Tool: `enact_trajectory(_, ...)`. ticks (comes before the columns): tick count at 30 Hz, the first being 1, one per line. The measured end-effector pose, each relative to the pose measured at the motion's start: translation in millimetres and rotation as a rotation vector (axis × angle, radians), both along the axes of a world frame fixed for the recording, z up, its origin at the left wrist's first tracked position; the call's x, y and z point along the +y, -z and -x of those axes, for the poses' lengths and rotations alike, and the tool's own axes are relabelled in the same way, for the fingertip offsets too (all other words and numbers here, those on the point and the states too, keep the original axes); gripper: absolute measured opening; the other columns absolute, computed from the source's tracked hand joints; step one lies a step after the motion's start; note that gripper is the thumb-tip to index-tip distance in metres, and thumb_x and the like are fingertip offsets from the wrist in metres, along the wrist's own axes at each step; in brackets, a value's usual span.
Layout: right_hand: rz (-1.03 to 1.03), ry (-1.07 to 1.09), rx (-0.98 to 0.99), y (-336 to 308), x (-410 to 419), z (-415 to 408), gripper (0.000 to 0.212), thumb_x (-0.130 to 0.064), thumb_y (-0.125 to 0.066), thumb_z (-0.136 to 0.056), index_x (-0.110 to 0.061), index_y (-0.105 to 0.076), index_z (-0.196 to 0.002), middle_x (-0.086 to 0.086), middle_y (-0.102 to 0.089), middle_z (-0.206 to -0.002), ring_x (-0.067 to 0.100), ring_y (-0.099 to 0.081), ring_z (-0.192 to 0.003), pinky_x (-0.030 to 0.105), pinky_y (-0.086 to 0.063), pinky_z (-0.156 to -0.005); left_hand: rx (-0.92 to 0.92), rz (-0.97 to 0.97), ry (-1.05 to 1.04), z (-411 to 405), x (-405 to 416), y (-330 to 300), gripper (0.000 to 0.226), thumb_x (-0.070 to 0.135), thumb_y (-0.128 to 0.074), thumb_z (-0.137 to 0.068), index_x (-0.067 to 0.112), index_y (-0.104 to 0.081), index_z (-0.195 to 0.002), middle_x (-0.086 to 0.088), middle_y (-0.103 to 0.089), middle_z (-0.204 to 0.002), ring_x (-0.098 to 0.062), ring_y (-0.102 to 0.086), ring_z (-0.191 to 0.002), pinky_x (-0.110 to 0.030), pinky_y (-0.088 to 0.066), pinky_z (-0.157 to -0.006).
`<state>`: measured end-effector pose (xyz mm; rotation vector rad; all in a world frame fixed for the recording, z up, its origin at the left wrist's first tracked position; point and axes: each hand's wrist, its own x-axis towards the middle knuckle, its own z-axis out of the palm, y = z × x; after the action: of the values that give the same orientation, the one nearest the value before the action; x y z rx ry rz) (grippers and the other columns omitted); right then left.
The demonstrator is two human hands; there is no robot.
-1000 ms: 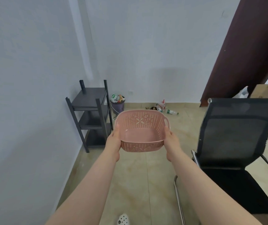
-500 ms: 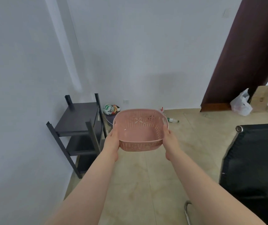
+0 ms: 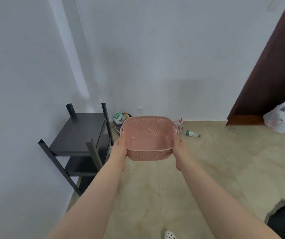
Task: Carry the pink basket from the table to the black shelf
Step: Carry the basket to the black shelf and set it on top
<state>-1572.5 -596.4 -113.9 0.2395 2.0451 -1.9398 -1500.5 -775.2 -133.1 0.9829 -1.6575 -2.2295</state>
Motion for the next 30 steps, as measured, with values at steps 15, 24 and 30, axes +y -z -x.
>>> enact_trajectory(15,-0.006,-0.137,0.052,-8,-46,213,0.049,-0.038,-0.036,-0.101,-0.002,-0.056,-0.127,0.008,-0.06,-0.119,0.019,-0.052,-0.104,0.029,-0.036,-0.084,0.012,0.002,-0.171,182,-24,-4,0.066,0.071,-0.046,-0.086,0.025,-0.063,-0.13,0.004,-0.069,-0.123,-0.014,-0.063,-0.11,-0.031,-0.051,-0.089)
enact_trajectory(24,-0.035,-0.235,0.041,3,-112,285,0.044,-0.04,-0.036,-0.1,-0.007,-0.061,-0.113,0.011,-0.063,-0.116,0.022,-0.056,-0.1,0.032,-0.043,-0.083,0.023,-0.04,-0.281,238,-82,-1,0.063,0.068,-0.046,-0.088,0.023,-0.063,-0.129,0.001,-0.07,-0.12,-0.013,-0.067,-0.099,-0.023,-0.053,-0.064)
enact_trajectory(30,-0.034,-0.308,0.021,8,-182,338,0.048,-0.039,-0.034,-0.101,-0.003,-0.058,-0.121,0.012,-0.061,-0.121,0.023,-0.055,-0.102,0.031,-0.041,-0.083,0.044,-0.069,-0.366,287,-147,7,0.064,0.065,-0.051,-0.088,0.015,-0.065,-0.126,-0.004,-0.07,-0.119,-0.019,-0.066,-0.103,-0.027,-0.053,-0.07)
